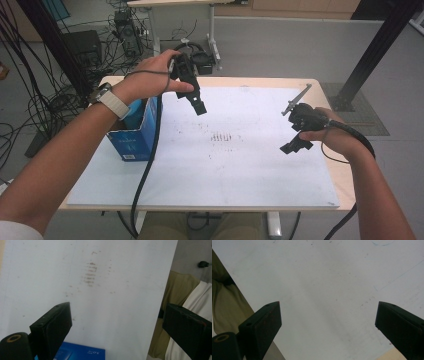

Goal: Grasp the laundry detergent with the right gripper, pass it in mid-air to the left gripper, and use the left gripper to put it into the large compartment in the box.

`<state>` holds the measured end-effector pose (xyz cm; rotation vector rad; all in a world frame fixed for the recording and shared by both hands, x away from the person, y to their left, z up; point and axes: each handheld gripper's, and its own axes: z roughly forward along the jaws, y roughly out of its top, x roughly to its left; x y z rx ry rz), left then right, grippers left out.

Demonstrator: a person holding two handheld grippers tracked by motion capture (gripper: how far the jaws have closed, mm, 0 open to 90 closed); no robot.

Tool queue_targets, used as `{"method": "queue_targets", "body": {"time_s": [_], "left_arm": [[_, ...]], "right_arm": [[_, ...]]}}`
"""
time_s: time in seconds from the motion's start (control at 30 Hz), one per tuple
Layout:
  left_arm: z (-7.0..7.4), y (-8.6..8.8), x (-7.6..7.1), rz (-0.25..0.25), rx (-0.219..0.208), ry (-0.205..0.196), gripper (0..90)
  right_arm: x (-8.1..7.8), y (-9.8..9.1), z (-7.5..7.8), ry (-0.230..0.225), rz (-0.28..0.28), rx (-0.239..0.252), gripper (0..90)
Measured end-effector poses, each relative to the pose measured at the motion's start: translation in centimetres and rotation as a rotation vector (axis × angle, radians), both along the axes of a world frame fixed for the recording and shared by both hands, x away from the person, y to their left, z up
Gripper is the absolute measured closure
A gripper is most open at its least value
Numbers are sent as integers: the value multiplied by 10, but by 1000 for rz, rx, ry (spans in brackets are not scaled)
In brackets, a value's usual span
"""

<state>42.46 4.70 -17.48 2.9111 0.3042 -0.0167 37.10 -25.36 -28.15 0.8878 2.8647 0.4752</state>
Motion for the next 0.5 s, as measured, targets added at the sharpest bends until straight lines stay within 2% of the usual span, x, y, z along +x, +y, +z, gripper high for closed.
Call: {"method": "queue_targets", "body": {"time_s": [0.2,0.5], "left_arm": [[-6,-5,-2,-28,14,2,94],[-16,-7,-2,-37,27,-1,94]], "right_arm": [[-3,0,2,-6,-1,3,67],[-4,0,2,-13,4,8,67]]}}
